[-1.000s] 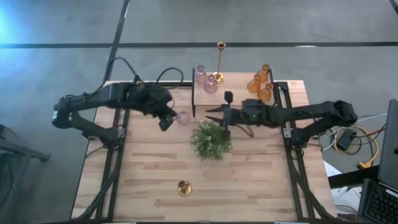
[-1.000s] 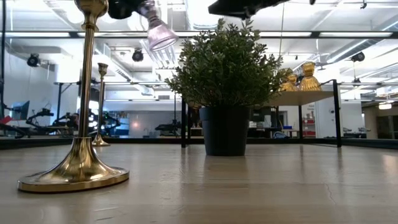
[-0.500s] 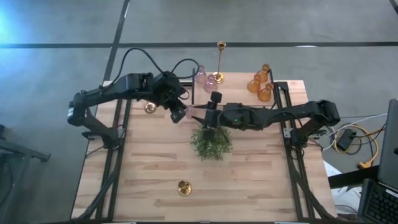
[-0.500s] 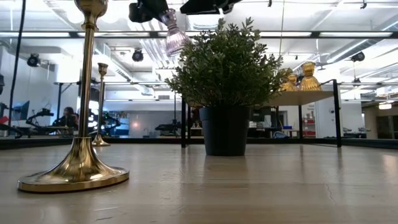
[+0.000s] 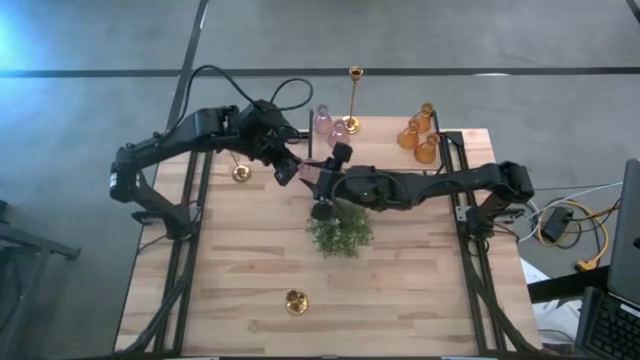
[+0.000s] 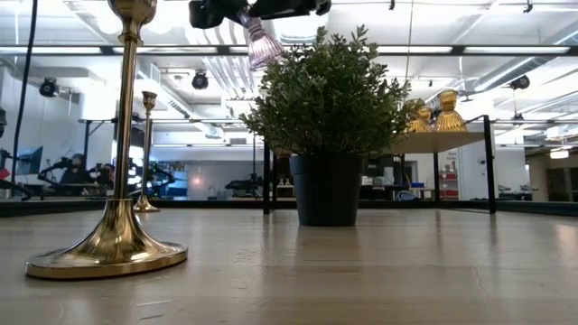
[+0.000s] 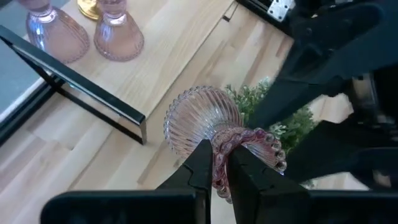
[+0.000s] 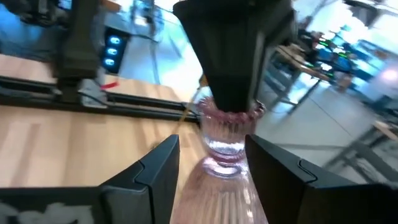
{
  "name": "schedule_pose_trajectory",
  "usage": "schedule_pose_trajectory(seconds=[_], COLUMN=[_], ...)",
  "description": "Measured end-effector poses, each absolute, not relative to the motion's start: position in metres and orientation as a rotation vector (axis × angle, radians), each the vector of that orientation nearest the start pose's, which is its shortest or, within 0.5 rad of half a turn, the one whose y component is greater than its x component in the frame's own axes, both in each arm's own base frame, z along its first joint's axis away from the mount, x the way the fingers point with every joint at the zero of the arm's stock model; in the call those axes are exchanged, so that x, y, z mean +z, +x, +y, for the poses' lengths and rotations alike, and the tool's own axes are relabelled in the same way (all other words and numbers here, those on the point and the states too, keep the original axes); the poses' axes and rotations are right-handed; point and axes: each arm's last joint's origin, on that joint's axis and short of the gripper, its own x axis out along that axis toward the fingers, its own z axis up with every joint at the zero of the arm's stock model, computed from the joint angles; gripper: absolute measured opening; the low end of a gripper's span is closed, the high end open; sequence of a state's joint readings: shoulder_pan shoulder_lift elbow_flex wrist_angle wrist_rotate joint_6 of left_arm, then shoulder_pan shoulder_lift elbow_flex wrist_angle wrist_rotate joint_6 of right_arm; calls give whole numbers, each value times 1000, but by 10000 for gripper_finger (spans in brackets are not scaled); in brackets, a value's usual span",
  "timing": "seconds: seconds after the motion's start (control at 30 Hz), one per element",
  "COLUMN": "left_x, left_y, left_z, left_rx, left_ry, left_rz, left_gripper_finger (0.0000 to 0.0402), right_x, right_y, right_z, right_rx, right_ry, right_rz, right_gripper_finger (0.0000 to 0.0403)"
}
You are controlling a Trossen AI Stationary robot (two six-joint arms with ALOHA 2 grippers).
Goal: Pick & Place candle stick holders
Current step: Put the pink candle holder on the shelf
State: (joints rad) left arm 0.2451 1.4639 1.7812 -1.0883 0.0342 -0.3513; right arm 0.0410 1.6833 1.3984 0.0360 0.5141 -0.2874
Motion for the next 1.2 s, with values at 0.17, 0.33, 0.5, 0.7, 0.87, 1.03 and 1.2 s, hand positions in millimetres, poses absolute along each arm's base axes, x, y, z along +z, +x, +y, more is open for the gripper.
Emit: schedule_pose_trajectory(seconds=[0.17,0.33,0.5,0.7,0.87,1.03,1.2], left_x=[435,435,434,434,434,437,436], left_y=[270,271,272,272,272,263,256], left_z=[66,67,67,67,68,69,74], left_rx=[270,259,263,262,255,353,529], left_ry=[-480,-491,-481,-470,-407,-260,-126], left_rz=[686,688,685,690,695,708,753], left_gripper_finger=[30,30,30,30,36,122,199], right_x=[326,326,327,327,327,327,328], right_y=[400,404,404,403,403,400,391], right_z=[-1,-1,-2,-2,-3,-6,-15], right_rx=[-517,-525,-559,-573,-586,-633,-649], right_ry=[-362,-365,-359,-354,-349,-354,-321], right_rz=[331,328,327,330,330,350,344], right_gripper_finger=[169,163,145,120,120,120,120])
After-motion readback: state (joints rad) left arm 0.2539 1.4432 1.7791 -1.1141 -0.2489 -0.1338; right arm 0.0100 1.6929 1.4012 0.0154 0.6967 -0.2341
